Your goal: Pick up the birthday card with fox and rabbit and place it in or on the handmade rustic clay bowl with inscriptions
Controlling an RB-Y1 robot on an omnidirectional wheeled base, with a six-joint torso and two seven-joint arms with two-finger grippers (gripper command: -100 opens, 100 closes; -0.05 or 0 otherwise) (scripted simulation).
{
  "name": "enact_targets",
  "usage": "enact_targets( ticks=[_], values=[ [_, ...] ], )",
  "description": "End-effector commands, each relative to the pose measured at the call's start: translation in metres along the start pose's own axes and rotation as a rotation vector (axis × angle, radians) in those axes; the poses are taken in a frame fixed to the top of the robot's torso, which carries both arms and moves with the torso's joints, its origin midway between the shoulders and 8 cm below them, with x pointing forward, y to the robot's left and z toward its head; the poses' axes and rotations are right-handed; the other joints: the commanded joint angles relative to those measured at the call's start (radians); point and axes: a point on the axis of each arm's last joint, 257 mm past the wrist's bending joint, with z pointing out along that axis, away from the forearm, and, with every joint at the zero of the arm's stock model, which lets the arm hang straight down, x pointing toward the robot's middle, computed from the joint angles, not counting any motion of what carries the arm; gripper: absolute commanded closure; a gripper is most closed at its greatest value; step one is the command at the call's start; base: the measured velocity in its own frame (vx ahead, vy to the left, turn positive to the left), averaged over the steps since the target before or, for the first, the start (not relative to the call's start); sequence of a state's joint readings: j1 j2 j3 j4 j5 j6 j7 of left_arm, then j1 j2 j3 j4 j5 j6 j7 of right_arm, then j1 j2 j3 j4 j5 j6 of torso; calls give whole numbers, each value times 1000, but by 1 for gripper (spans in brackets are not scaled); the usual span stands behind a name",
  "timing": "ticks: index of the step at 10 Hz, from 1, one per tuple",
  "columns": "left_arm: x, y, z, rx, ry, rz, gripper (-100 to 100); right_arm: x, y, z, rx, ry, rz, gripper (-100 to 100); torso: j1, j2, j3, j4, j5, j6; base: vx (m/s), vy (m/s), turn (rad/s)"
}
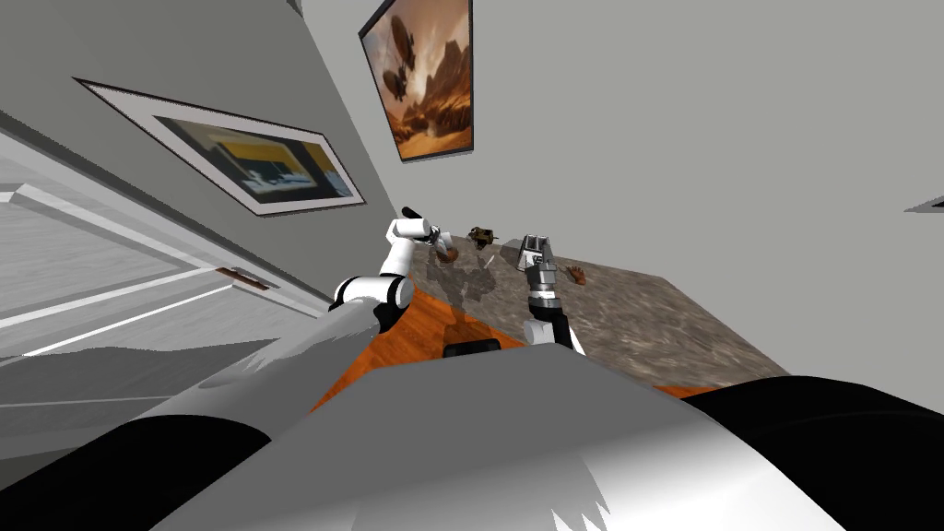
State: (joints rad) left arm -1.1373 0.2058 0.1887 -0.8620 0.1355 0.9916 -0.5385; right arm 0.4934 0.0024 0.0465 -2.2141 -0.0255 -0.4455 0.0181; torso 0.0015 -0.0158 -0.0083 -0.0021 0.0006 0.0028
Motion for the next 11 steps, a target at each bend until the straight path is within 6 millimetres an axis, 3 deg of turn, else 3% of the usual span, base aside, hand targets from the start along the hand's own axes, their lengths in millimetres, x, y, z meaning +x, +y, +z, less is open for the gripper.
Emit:
enact_targets(
  ticks=[1,3,4,5,9,10,11],
  values=[
    [6,-16,-6,14,25,30,100,0,0,0,0,0,0,0,0,0,0,0,0,0,245,17,23],
    [10,-32,-12,28,45,58,100,0,0,0,0,0,0,0,-5,-3,-2,-1,-1,1,225,-9,9],
    [9,-27,-11,25,37,47,100,0,0,0,0,0,0,0,-5,-1,-1,-1,-1,1,91,-5,0],
    [9,-30,-12,28,38,51,-100,0,0,0,0,0,0,0,-5,5,2,-1,-1,1,18,-2,-1],
    [9,-29,-12,28,38,51,-100,0,0,0,0,0,0,0,-4,14,7,2,-1,1,2,0,0],
    [9,-29,-12,28,38,51,0,0,0,0,0,0,0,0,-4,14,7,2,-1,1,0,0,0],
    [22,-41,-15,18,39,49,-100,0,0,0,0,0,0,0,-4,14,8,2,-1,1,11,80,-80]
  ],
)
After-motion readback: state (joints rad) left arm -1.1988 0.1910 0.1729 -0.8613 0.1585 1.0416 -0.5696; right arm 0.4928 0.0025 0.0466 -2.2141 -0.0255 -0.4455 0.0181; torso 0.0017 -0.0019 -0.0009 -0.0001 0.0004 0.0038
